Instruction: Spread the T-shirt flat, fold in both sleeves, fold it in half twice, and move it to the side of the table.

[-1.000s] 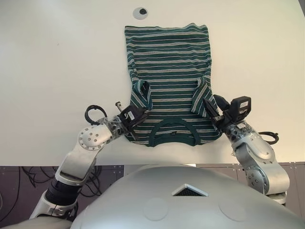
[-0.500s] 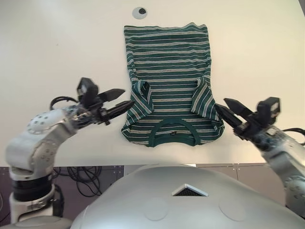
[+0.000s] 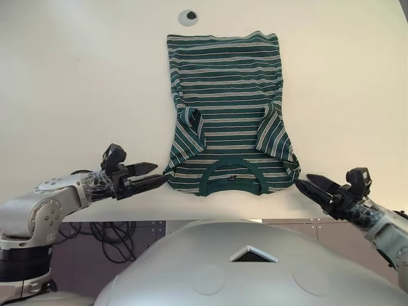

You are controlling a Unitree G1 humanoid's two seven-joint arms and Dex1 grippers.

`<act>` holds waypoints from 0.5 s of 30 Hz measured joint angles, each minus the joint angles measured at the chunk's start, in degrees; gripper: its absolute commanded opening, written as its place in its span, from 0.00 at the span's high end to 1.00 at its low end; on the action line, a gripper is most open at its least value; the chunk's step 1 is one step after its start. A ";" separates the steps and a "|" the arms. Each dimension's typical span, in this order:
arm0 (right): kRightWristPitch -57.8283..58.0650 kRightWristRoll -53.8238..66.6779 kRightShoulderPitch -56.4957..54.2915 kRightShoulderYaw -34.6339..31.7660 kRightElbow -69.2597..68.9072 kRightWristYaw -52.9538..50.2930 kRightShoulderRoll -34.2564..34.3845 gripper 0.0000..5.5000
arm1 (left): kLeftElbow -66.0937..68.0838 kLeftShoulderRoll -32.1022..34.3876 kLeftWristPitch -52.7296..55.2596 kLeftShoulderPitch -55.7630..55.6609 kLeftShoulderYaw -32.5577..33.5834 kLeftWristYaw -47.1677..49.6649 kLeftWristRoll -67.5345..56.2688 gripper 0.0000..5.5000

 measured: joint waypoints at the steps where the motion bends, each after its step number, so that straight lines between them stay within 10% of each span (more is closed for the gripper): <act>1: -0.06 -0.03 -0.47 0.58 0.09 -0.10 0.05 0.44 | -0.11 -0.19 0.25 -0.01 -0.34 0.20 -0.41 0.33; 15: 0.05 -0.07 -2.20 6.55 0.55 -1.97 0.23 0.91 | -0.87 -2.93 1.04 0.40 -3.44 4.34 -0.98 0.75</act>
